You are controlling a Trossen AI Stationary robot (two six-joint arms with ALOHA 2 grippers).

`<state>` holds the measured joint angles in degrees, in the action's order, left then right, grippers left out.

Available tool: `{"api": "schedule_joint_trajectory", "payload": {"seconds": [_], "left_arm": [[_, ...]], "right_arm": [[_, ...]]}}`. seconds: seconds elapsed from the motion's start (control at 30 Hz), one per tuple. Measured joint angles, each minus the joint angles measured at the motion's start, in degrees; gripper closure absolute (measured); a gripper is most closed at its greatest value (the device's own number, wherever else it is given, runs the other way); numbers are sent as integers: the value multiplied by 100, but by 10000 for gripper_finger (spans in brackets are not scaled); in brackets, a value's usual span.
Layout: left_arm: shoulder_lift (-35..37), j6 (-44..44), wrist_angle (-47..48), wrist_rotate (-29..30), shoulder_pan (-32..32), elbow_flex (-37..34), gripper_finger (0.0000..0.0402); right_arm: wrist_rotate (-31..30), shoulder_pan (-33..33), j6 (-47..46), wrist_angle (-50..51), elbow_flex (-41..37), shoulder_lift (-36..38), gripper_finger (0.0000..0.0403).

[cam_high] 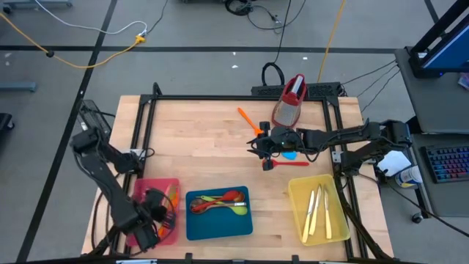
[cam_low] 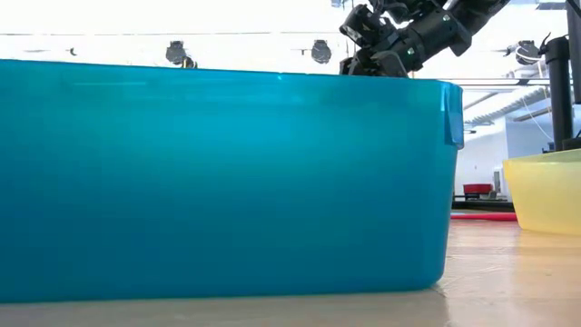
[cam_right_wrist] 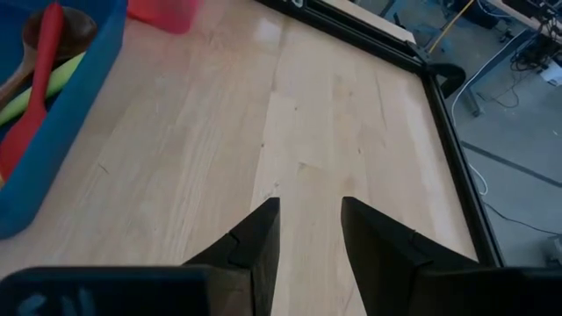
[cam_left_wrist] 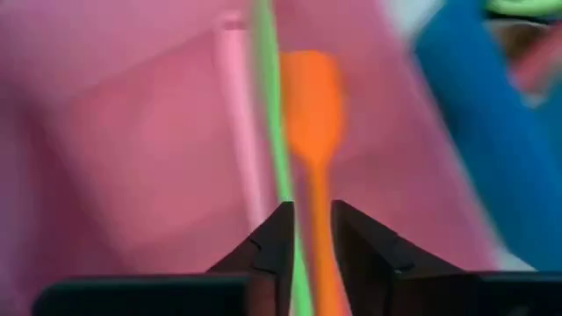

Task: Pick & Place Kitchen Items
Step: Put the blue spatula into the pink bin

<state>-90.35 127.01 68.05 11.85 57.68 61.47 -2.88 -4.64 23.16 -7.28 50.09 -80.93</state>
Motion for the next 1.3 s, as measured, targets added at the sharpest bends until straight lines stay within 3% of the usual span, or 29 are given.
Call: {"api": "schedule_joint_trajectory", "payload": {"seconds": [0.13, 0.23, 0.3, 0.4, 0.7, 1.1, 1.3], "left_arm": [[-206, -772, -546, -77, -171, 0, 281], [-233, -1362, -493, -418, -317, 0, 254], [-220, -1552, -384, -342, -435, 0, 242], [-145, -1894, -238, -28, -663, 6, 234], [232, -3050, 234, 119, -1398, 85, 232], [1016, -4574, 223, 2687, -2137, 87, 231], [1026, -5529, 130, 3235, -2688, 87, 231]], "right_arm": [[7, 0, 0, -11, 0, 0, 287], [12, 0, 0, -29, 0, 0, 287], [12, 0, -1, -27, 0, 0, 287], [12, 0, -166, -44, 0, 0, 287], [5, 0, -940, -46, 0, 0, 287], [-6, -26, -1456, 287, -308, 0, 287], [-47, -28, -1458, 338, -596, 0, 287]]}}
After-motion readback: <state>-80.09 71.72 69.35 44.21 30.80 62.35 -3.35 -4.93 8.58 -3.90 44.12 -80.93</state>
